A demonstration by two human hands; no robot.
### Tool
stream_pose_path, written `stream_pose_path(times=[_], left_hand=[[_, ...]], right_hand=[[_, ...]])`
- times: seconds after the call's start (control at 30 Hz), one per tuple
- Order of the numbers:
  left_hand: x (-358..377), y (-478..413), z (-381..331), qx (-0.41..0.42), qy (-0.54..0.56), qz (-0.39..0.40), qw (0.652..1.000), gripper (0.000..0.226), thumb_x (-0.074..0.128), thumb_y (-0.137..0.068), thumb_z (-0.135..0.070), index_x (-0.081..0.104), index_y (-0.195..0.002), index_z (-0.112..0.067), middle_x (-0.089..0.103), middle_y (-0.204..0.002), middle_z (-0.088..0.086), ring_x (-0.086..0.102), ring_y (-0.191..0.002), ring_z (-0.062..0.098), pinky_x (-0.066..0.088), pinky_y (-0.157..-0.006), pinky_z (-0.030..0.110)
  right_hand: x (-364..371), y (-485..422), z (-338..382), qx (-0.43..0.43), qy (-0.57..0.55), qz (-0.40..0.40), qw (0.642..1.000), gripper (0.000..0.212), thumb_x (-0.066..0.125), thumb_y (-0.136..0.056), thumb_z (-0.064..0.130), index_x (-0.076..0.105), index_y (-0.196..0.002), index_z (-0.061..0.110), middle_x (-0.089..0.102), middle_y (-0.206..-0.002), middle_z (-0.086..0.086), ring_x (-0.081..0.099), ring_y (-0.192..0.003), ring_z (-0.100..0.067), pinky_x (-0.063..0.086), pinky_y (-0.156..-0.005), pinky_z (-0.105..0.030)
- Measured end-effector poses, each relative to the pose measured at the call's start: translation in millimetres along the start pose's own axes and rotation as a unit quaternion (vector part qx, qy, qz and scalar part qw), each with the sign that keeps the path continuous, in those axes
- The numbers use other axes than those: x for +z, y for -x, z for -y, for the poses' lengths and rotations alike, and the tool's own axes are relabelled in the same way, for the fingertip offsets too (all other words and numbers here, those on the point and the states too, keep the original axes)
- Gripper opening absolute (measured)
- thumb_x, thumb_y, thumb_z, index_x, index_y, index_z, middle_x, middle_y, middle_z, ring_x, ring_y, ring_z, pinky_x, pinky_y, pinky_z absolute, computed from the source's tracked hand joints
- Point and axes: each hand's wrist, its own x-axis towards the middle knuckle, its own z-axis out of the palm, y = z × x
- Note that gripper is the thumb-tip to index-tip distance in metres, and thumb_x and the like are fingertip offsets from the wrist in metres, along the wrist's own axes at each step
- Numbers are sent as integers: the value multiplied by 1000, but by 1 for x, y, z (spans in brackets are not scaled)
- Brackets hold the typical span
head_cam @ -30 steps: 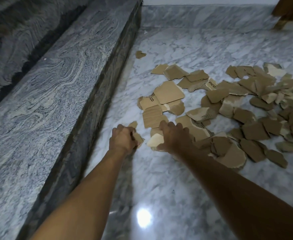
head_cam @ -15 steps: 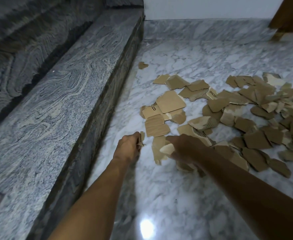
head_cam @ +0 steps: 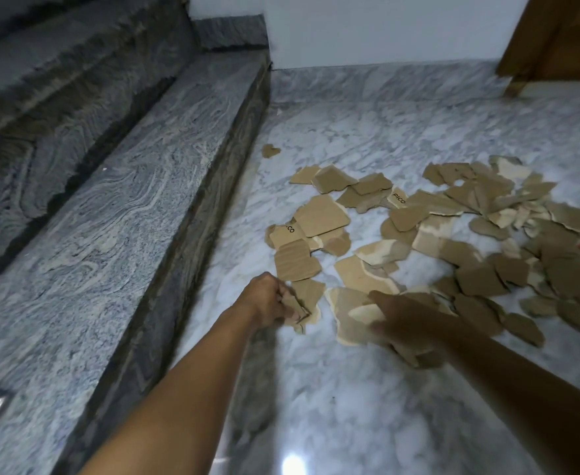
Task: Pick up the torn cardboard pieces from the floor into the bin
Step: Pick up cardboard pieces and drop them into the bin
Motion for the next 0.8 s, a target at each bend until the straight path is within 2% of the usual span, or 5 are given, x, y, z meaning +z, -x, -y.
stream_pose_path(times=[0.07, 0.17, 0.4, 0.57, 0.8], left_hand=[[2, 0, -17, 17, -25, 7, 1000, 24, 87, -67, -17, 70, -84, -16, 68, -93, -3, 63, -85, 17, 53, -72, 26], [4, -1, -43, 29, -31, 16, 999, 25, 85, -69, -13, 61, -73, -21, 63, -88, -4, 58, -80, 14, 44, -70, 21], [1, 0, -83, 37, -88, 44, 994, 27, 88, -65, -22, 65, -79, -23, 68, -91, 1, 66, -89, 21, 56, -82, 30], [1, 5, -94, 41, -114, 30, 992, 26, 88, -66, -29, 66, -80, -28, 66, -90, -1, 64, -86, 21, 44, -69, 22], [-2, 5, -101, 41, -144, 30, 988, 29, 88, -63, -31, 77, -88, -21, 71, -93, 1, 64, -84, 19, 42, -64, 21]], right_hand=[[-13, 5, -16, 28, -3, 15, 999, 47, 53, -98, 31, 40, -139, 13, 53, -137, -12, 52, -125, -27, 41, -94, -32], [-27, 14, -28, 45, -22, 20, 999, 48, 53, -99, 29, 39, -141, 10, 51, -141, -11, 51, -128, -25, 39, -99, -30], [-42, 22, -44, 37, -67, -13, 997, 30, 78, -77, 29, 58, -98, 27, 66, -107, 1, 63, -98, -16, 45, -70, -22], [-47, 20, -39, 55, -81, -19, 995, 38, 81, -69, 32, 65, -103, 29, 66, -105, 2, 63, -91, -13, 51, -75, -25], [-58, 17, -24, 64, -100, -31, 992, 37, 80, -77, 25, 60, -107, 31, 59, -99, 0, 57, -81, -18, 38, -56, -21]])
